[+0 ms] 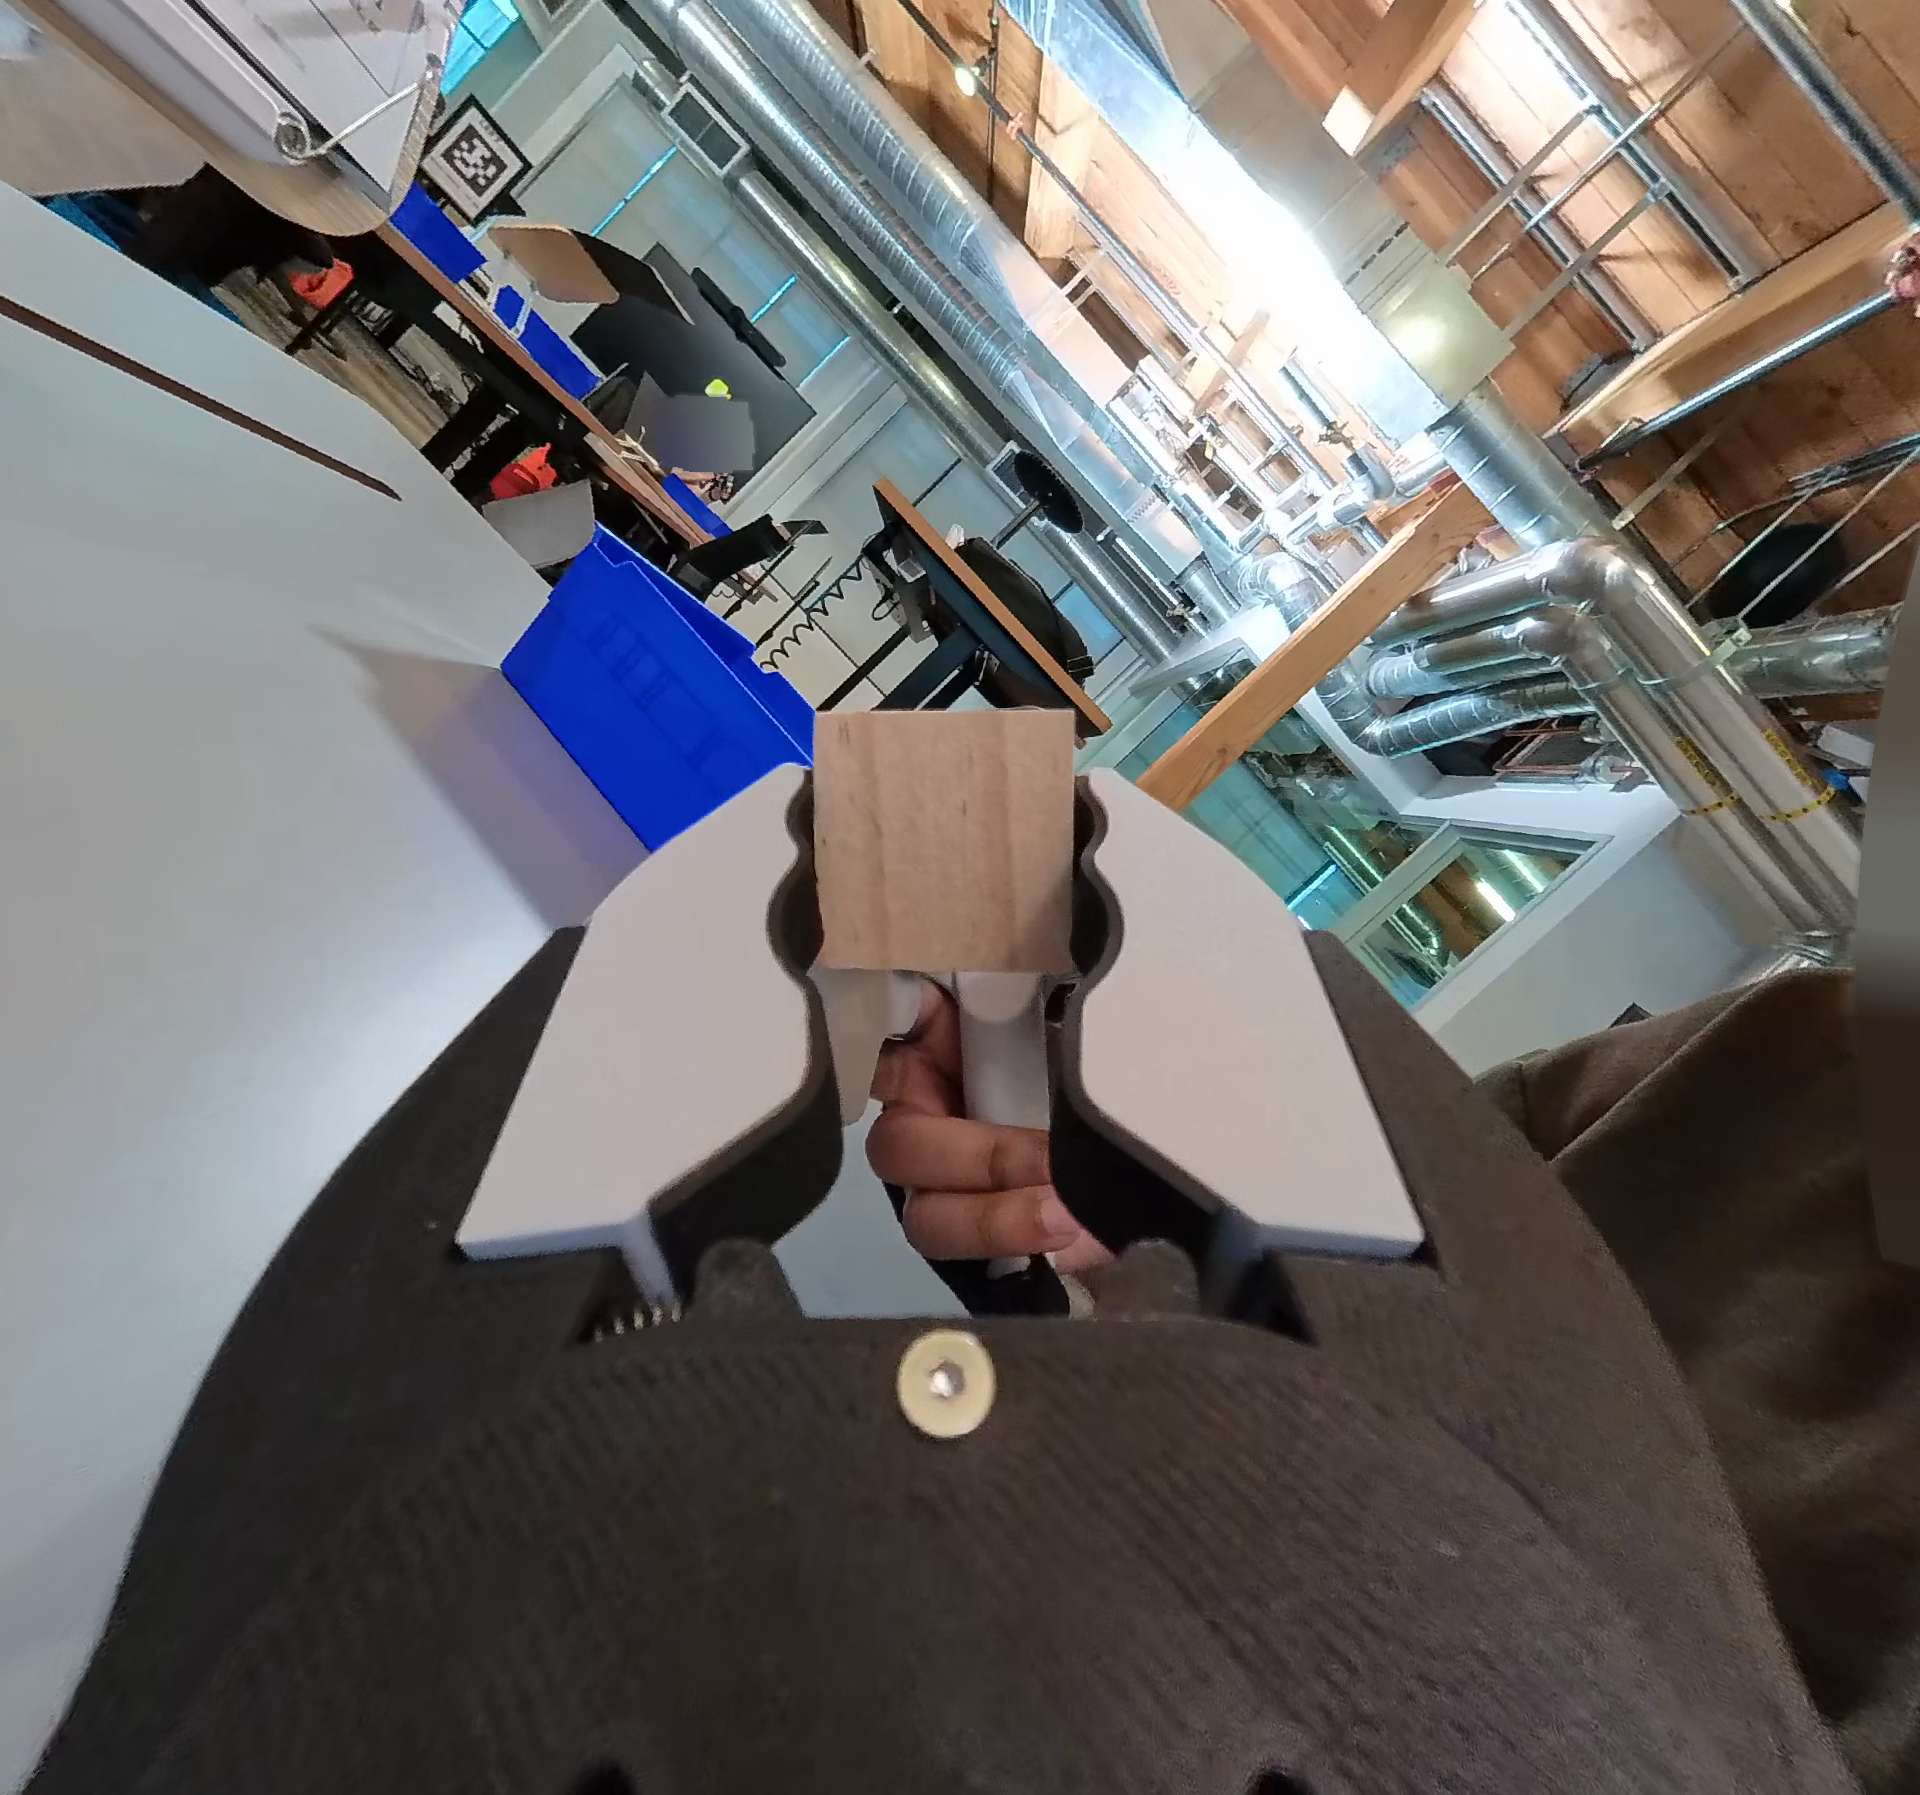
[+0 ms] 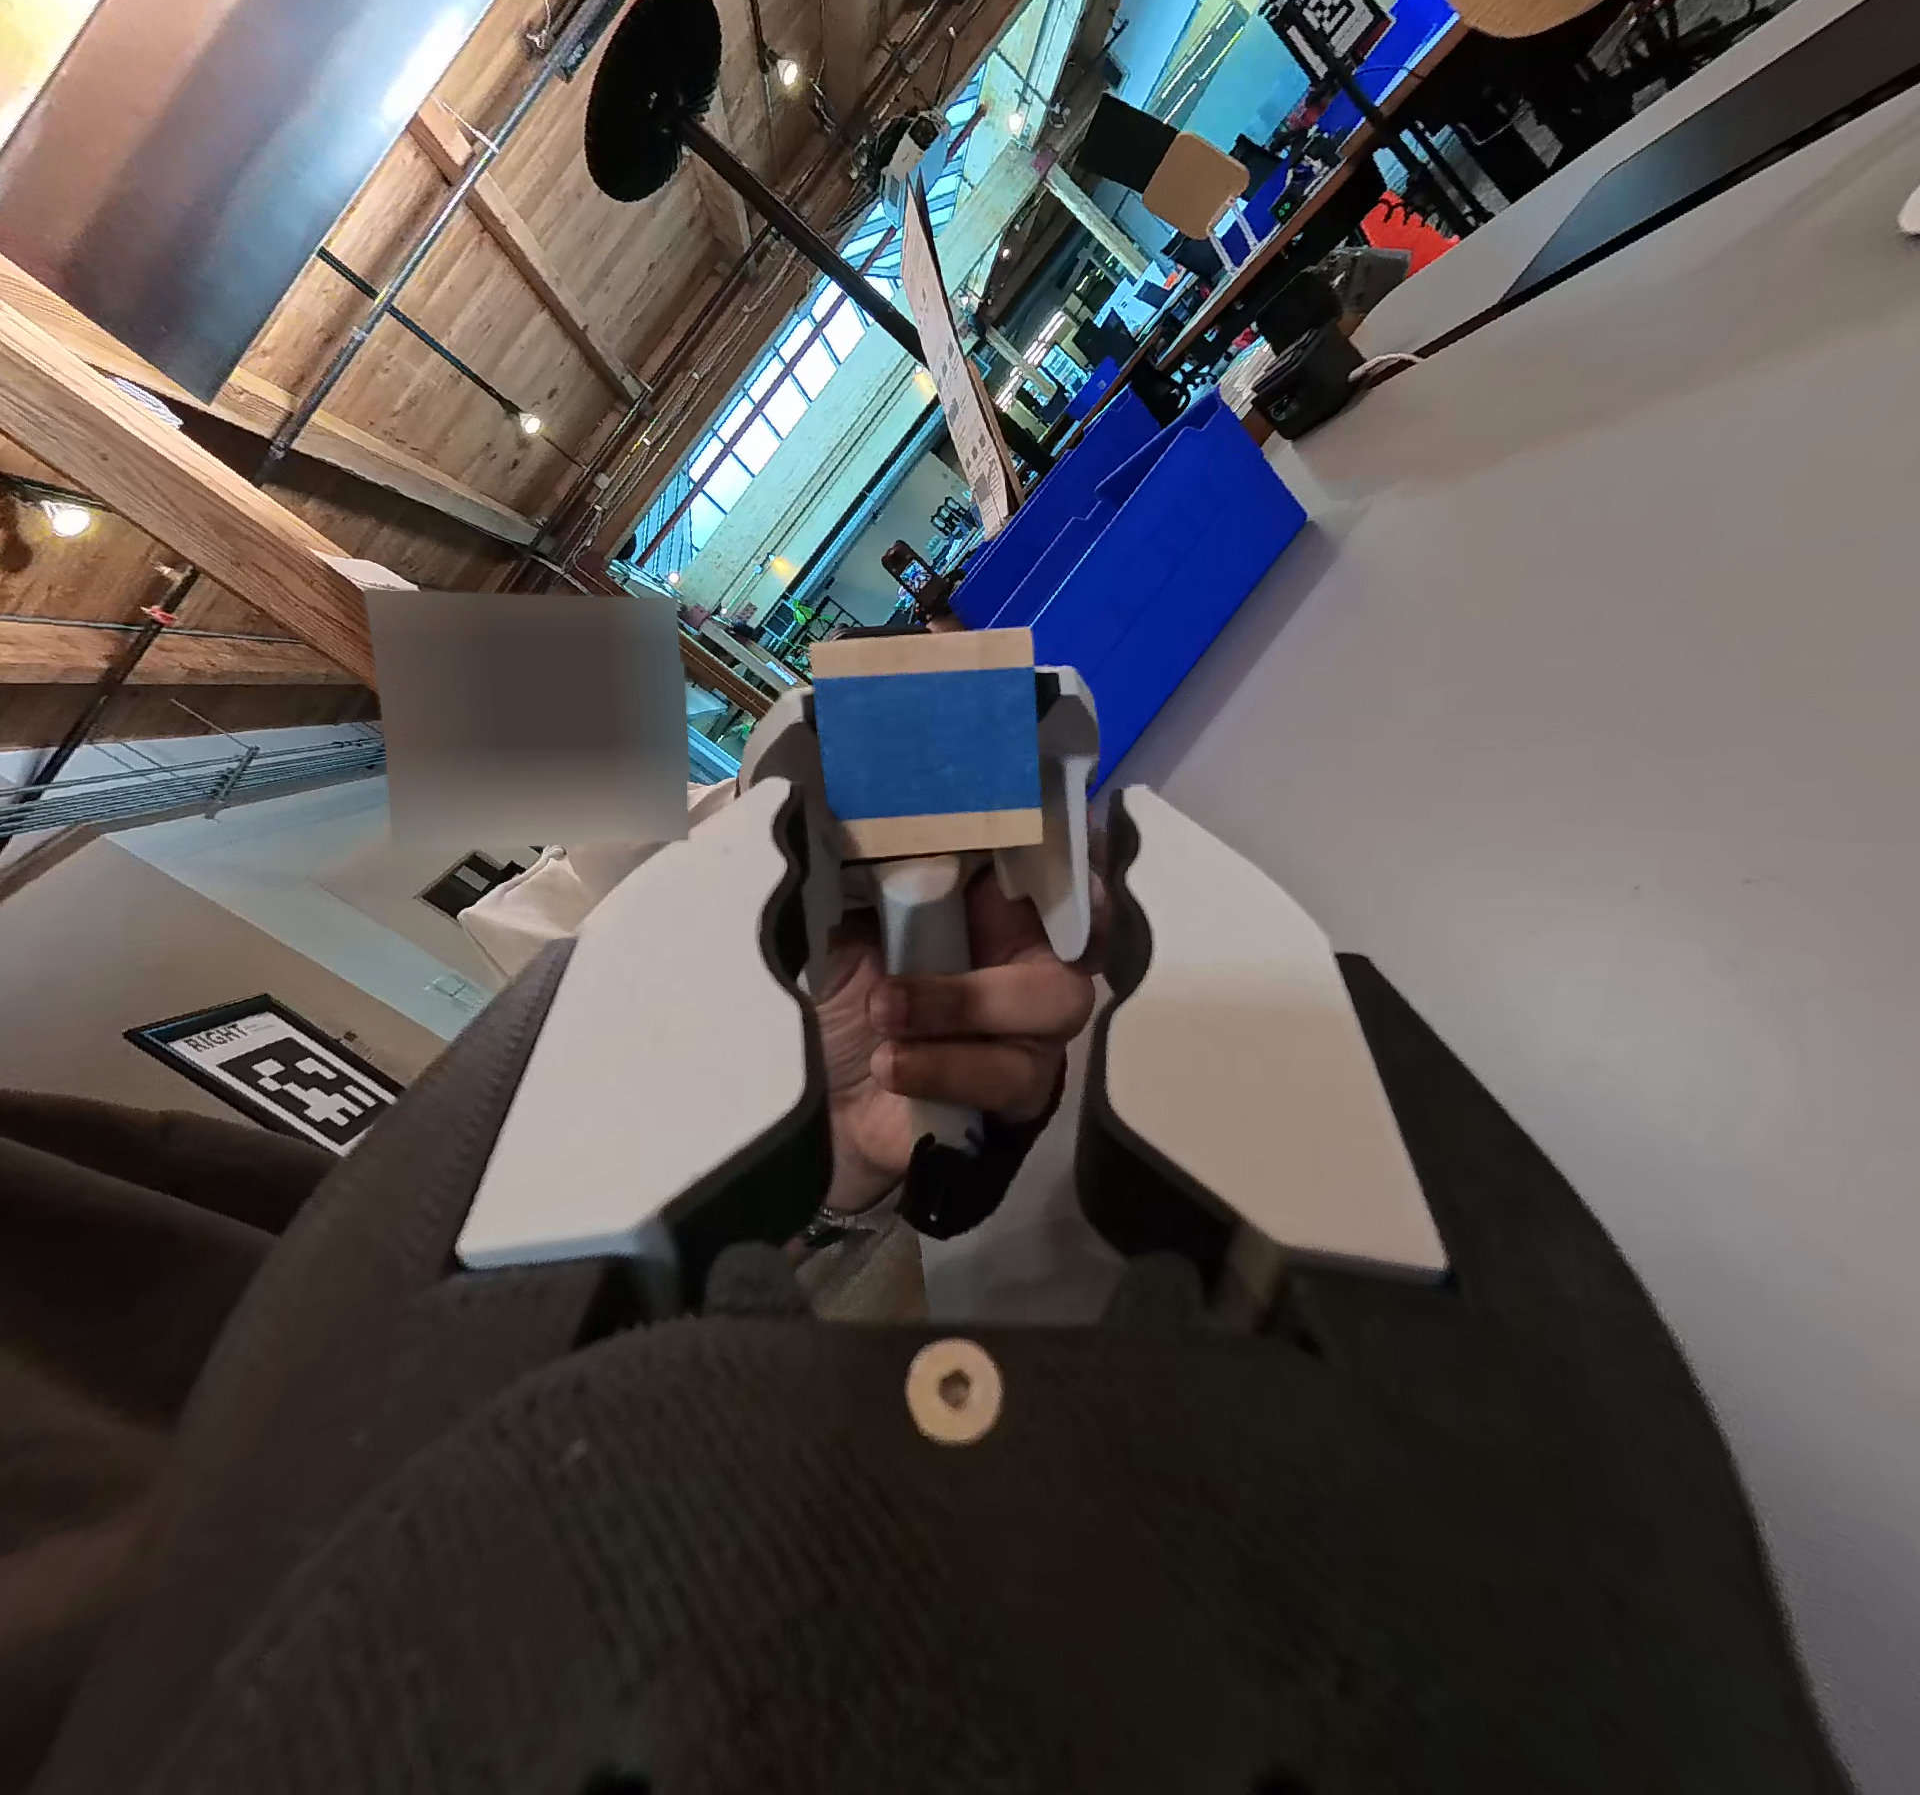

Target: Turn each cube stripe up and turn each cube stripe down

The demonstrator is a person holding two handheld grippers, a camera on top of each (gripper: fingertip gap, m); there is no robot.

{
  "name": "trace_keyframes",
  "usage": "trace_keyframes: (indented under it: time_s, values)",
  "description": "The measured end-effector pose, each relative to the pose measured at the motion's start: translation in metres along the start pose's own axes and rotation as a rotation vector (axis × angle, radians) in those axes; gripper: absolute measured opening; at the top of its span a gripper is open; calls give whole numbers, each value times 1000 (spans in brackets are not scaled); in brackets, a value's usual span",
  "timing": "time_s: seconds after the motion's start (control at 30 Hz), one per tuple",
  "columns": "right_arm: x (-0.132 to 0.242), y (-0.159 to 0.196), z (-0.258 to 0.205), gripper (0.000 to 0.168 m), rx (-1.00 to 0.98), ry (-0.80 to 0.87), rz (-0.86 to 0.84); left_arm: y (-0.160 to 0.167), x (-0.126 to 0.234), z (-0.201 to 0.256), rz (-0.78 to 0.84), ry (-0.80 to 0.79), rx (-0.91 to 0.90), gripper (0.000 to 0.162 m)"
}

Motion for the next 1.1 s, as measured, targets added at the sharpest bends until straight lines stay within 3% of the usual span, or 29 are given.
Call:
trace_keyframes:
  time_s: [0.43, 0.57, 0.73, 0.93, 1.1]
  values:
    - [-1, 0, -7, 40, 155, 1, -22, 4, -2, 2, -9, 6, -1, 47]
    - [1, -6, -10, 41, 285, 44, -18, 0, -1, 1, 31, -26, -25, 63]
    - [6, -17, -13, 41, 312, 64, 36, -10, 3, 2, 91, -26, -12, 70]
    - [34, -88, -33, 41, 536, 194, 168, -13, 6, 4, 97, -39, -41, 68]
    - [98, -183, -21, 41, 752, 494, 306, -8, 4, 5, 66, -44, -67, 67]
Point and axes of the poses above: each gripper's, where its closed fingertips meet, x back along the fingers, y out of its underside, z = x × y across the jaws, the point moved 6 cm from there along x, back along the fingers, and after that the axes turned 11 degrees about z, right-handed, at the moved point
